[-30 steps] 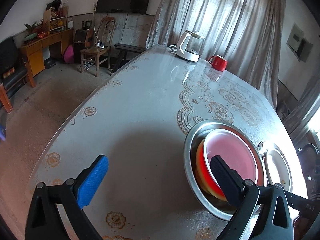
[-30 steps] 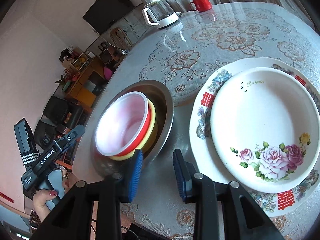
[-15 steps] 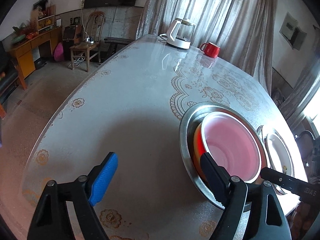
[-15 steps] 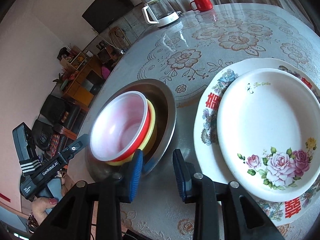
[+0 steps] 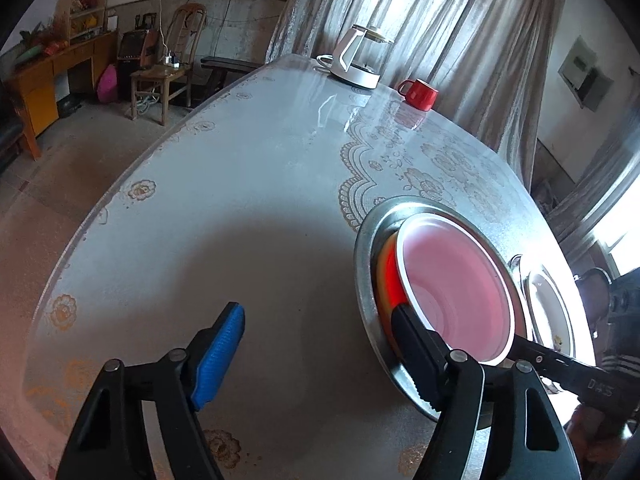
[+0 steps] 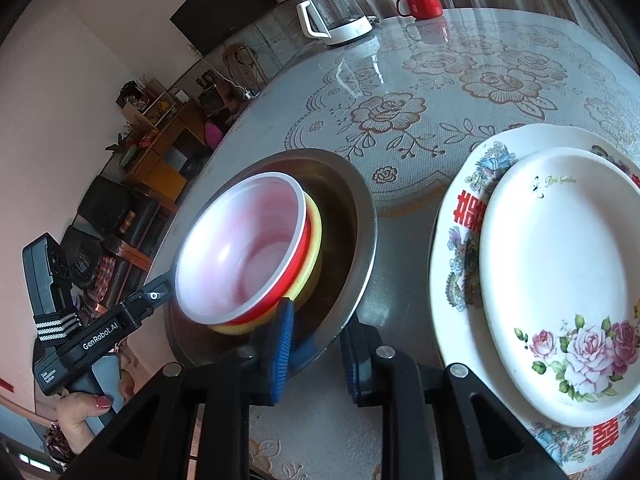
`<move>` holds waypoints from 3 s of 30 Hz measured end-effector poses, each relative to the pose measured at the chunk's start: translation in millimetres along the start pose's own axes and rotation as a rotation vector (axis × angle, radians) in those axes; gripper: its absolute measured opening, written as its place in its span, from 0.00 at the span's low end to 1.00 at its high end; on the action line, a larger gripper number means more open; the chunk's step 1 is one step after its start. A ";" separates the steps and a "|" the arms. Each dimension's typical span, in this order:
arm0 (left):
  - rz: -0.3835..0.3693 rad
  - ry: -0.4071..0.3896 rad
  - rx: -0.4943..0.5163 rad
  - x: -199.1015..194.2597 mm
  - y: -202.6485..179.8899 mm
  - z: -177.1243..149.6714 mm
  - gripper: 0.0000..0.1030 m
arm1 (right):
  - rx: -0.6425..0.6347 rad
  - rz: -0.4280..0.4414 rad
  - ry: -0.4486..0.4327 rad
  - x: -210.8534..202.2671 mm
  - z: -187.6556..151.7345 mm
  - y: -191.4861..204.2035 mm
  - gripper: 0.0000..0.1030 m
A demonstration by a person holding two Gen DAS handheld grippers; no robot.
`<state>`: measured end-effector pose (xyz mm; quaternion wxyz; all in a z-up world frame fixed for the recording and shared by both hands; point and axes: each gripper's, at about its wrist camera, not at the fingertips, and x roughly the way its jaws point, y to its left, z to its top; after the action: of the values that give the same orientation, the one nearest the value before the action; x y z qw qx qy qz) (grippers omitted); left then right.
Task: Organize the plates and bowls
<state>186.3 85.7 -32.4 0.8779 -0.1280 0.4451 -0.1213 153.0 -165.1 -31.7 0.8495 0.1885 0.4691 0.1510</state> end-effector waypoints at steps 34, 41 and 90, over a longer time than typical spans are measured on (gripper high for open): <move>-0.170 0.038 0.166 -1.8 -19.6 -9.7 0.26 | -0.017 -0.047 -0.025 2.0 0.5 6.4 0.19; -0.098 0.011 0.178 -9.4 -22.4 -9.9 0.37 | -0.004 -0.035 -0.023 2.2 -1.1 5.9 0.19; -0.319 -0.134 0.391 -48.0 -164.9 19.4 0.24 | 0.006 -0.080 -0.299 -135.2 3.2 -41.0 0.19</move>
<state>158.2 -51.0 69.6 0.8832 -0.0322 0.3284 -0.3333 89.5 -260.5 51.0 0.9145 0.1928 0.3451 0.0861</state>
